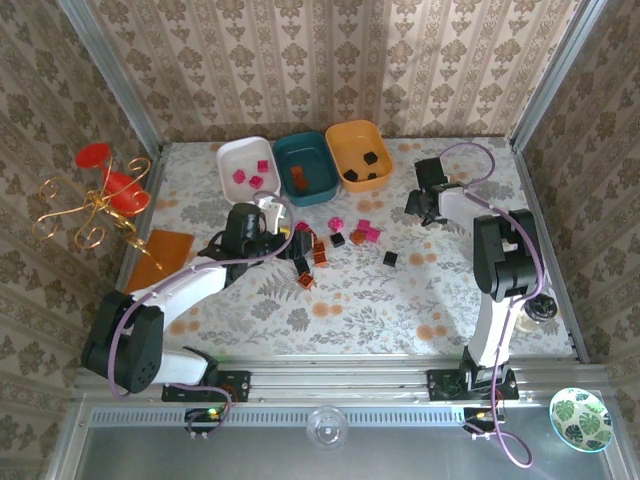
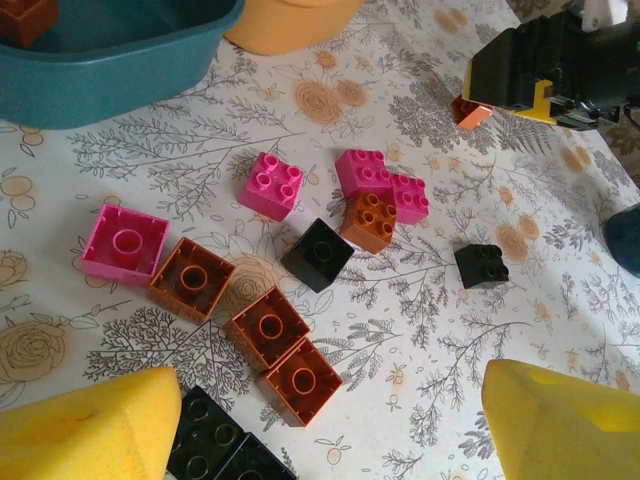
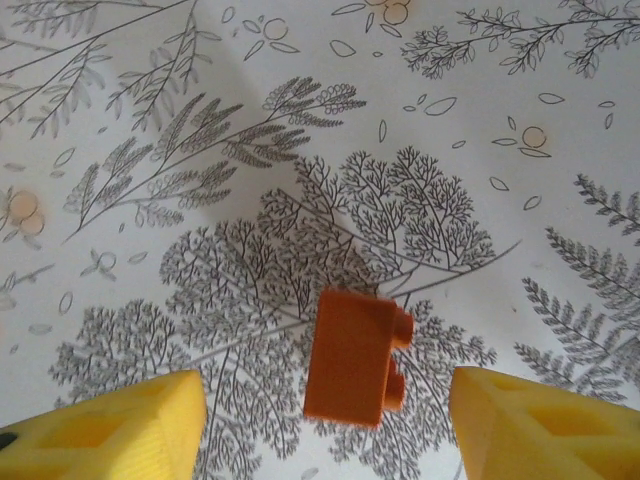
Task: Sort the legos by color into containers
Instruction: Pick up the lego from the middle-right of the table.
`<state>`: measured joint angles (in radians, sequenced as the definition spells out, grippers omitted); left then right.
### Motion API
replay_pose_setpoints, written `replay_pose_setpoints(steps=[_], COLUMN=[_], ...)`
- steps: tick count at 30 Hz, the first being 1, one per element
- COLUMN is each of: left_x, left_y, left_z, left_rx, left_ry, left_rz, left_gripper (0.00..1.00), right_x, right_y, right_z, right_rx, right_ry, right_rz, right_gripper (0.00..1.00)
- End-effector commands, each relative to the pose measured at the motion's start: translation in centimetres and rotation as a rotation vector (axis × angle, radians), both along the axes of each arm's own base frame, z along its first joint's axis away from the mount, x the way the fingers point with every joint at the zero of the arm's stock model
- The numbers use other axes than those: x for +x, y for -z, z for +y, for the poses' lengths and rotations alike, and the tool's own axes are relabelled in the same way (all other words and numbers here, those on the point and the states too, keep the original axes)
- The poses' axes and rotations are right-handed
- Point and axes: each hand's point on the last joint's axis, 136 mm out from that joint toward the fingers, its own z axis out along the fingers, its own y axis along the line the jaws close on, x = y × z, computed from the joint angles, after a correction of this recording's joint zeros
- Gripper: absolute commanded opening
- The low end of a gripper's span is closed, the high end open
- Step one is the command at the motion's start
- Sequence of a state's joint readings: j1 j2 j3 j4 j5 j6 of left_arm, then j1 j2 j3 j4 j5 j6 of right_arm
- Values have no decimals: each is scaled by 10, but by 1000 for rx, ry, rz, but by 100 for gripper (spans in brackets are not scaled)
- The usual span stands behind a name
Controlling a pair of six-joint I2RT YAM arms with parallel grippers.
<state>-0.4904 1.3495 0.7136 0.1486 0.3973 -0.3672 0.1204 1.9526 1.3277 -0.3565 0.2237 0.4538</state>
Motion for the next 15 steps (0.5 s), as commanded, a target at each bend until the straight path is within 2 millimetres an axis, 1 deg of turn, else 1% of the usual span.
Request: replay_pose_setpoints(steps=[1,6,7,8,10,13,15], left_x=[-2,-4,-5,-5,-6,-7,-7], left_y=[3,5,5,6,6,6,5], left_z=[-4,-3,-3,-2,-2,-1,1], left_rx=[-24,-23,-23,-22,-22,-25,-25], left_ry=[13,19,22,23,25,26,20], left_rz=[9,11,9,10,11,13,10], left_gripper=[80,80,80,80,80,80,80], right_x=[1,1,2,2,4,4,5], right_y=[9,30,33,35,35,34,30], right_z=[-3,-7,-7,-7,-7,-7,-7], right_rx=[31,49,55,56,56,56,59], right_ry=[42,86,88,90,92,90,81], right_rz=[61,106,111,113,112,112,93], right_gripper=[64,58,52,49,46,37,31])
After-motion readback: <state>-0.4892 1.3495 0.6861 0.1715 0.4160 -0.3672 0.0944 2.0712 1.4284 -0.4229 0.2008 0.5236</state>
